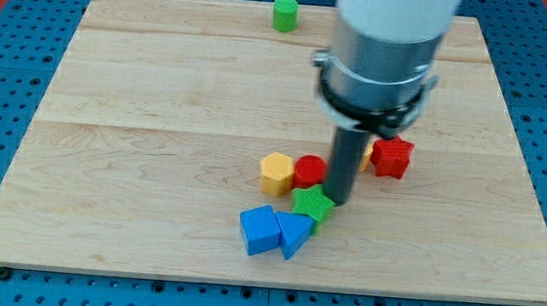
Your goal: Push the blue triangle below the green star
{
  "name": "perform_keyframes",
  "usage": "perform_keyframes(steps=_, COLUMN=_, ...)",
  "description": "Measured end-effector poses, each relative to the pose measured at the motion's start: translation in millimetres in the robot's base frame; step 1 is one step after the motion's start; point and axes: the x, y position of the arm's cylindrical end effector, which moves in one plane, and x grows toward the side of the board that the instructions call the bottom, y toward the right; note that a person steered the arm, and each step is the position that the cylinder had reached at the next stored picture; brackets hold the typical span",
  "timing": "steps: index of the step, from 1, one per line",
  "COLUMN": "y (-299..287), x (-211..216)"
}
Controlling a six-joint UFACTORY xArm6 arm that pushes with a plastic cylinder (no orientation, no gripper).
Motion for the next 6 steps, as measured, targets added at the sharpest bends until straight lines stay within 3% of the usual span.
perform_keyframes(steps=1, y=-26, x=0)
perform_keyframes(steps=2, y=45, x=0)
perform_keyframes(steps=3, y=84, x=41)
perform_keyframes(steps=4, y=28, x=70)
perform_keyframes(steps=5, y=-22, x=70)
perform_keyframes(steps=6, y=-22, x=70)
